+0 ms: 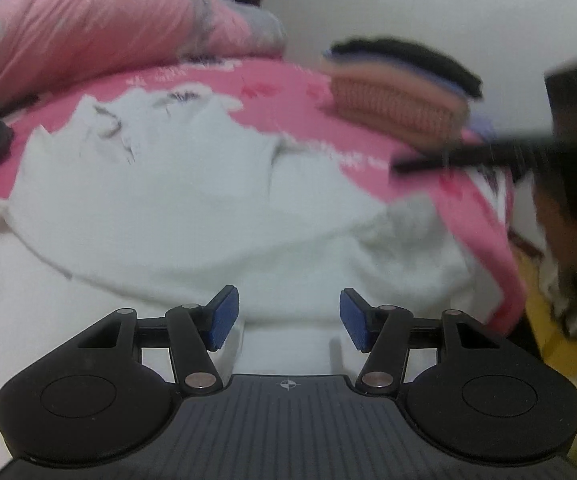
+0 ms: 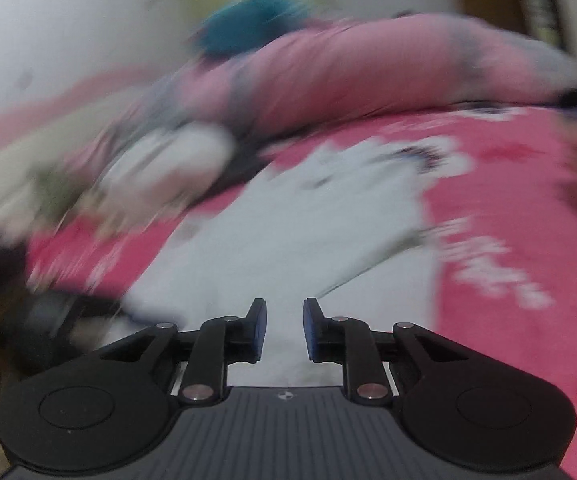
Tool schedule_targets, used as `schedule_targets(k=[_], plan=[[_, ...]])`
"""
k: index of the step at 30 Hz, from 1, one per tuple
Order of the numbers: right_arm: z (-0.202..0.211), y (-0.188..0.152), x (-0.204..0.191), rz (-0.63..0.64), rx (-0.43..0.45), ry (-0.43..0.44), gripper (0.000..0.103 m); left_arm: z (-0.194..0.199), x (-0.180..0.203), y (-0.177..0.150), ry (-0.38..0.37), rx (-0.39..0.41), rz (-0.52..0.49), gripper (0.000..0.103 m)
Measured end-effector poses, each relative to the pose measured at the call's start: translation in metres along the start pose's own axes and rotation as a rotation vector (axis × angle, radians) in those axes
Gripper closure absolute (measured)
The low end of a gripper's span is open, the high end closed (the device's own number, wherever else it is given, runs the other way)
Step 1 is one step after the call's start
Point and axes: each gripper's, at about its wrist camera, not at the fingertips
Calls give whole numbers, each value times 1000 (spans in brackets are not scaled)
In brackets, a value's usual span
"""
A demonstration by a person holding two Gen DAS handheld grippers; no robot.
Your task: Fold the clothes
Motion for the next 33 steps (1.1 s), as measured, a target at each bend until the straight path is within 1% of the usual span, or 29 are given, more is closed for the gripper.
schedule_targets(k=[3, 5, 6, 7, 9, 10, 12, 14, 17, 18, 20, 21, 23, 24, 26, 29, 30, 33], plan=[[-18, -24, -10, 33, -137, 17, 82, -16, 5, 3, -3, -4, 56, 47], [-22, -48, -1, -48, -230, -14, 82, -26, 7, -1, -16, -38, 72, 47], [-19, -59, 3, -86, -251, -27, 82, -30, 7, -3, -23, -55, 81, 47], [-11, -65, 2, -92, -252, -24, 82, -32, 7, -6, -28, -68, 91, 47], [7, -73, -2, -80, -246, -17, 82, -28, 4, -8, -35, -67, 106, 47], [16, -70, -6, -51, -218, -21, 82, -25, 3, -9, -40, -63, 114, 47], [33, -63, -15, 8, -157, -29, 82, -19, 4, -7, -47, -49, 118, 47], [46, -49, -10, 20, -50, -61, 82, -15, 9, -5, -42, -29, 103, 47], [53, -32, 5, -29, 100, -152, 82, -12, 19, -4, -57, -17, 63, 47], [53, -28, 11, -57, 136, -183, 82, -11, 23, -4, -58, -17, 48, 46], [45, -29, 22, -81, 169, -226, 82, -13, 30, -8, -48, -31, 18, 46], [40, -32, 25, -79, 143, -216, 82, -13, 32, -11, -41, -41, 10, 46], [25, -48, 22, -46, 40, -165, 82, -14, 33, -17, -31, -62, 7, 46], [16, -57, 20, -22, -25, -141, 82, -14, 33, -20, -26, -71, 8, 46], [-1, -74, 17, 14, -154, -152, 82, -11, 28, -24, -16, -78, 28, 46], [1, -67, 14, 71, -172, -163, 83, -3, 18, -22, 3, -80, 62, 46], [5, -59, 13, 84, -157, -175, 82, 2, 13, -20, 10, -75, 74, 47], [20, -25, 9, 146, -84, -162, 82, 21, -2, -8, 39, -40, 100, 47]])
Point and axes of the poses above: each gripper's, at about its wrist camera, not at the fingertips, and z roughly against the way its jaws point, x to its right, y to its top, and after that the axes turned 14 degrees about y, right-handed
